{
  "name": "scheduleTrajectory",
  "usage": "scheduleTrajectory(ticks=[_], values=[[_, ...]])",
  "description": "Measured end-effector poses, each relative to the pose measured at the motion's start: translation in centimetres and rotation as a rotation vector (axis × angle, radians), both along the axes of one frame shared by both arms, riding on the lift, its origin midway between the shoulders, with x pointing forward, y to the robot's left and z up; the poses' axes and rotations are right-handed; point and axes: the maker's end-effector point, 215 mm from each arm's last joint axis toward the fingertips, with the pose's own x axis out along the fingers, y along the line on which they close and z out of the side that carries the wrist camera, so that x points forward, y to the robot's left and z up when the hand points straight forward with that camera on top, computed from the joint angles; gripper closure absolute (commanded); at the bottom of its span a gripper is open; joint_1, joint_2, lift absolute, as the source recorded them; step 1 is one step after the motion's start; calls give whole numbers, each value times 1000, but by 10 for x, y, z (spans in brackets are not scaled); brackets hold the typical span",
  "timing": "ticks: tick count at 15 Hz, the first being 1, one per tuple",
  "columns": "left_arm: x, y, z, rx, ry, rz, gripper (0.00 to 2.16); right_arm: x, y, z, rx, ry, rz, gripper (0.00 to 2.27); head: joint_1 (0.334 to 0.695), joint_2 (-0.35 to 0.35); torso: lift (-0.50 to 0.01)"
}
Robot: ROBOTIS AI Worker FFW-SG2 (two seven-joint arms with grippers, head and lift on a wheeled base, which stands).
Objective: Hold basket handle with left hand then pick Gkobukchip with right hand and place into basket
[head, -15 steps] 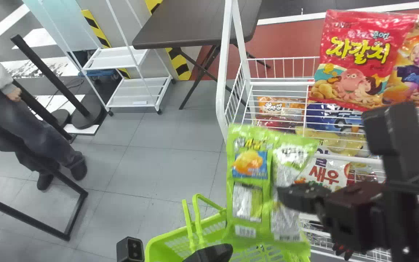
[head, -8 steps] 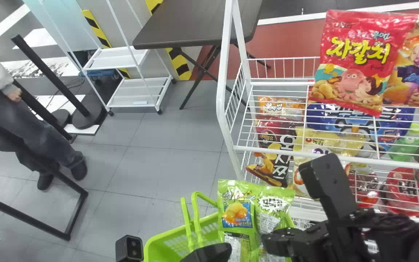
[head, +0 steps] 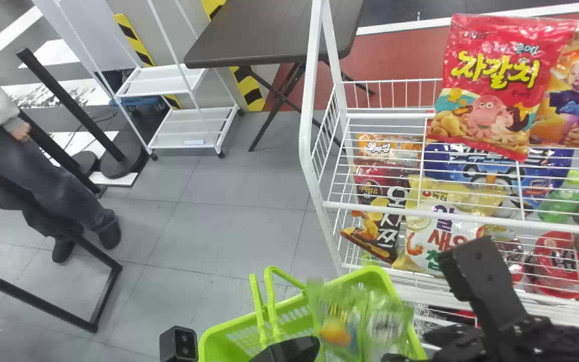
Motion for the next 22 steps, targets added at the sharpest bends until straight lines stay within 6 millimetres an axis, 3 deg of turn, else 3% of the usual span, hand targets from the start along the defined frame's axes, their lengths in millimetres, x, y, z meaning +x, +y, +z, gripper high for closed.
scheduleTrajectory(ticks=[2,6,7,10,13,22], values=[[0,0,-2,-1,4,1,2148,35,-13,7,26,-140,-73,76,695,350,0],[-1,1,-5,-1,12,6,2148,121,-53,67,141,-475,-253,80,695,350,0],[-1,1,-6,-2,14,6,2148,137,-69,77,152,-540,-295,83,695,288,0],[-1,1,-7,-3,19,8,2148,168,-115,95,185,-727,-399,83,695,202,0],[-1,1,-8,-3,20,8,2148,174,-158,95,199,-875,-478,83,695,109,0],[1,0,-11,-9,24,17,2148,135,-242,74,150,-986,-604,83,695,-48,0]])
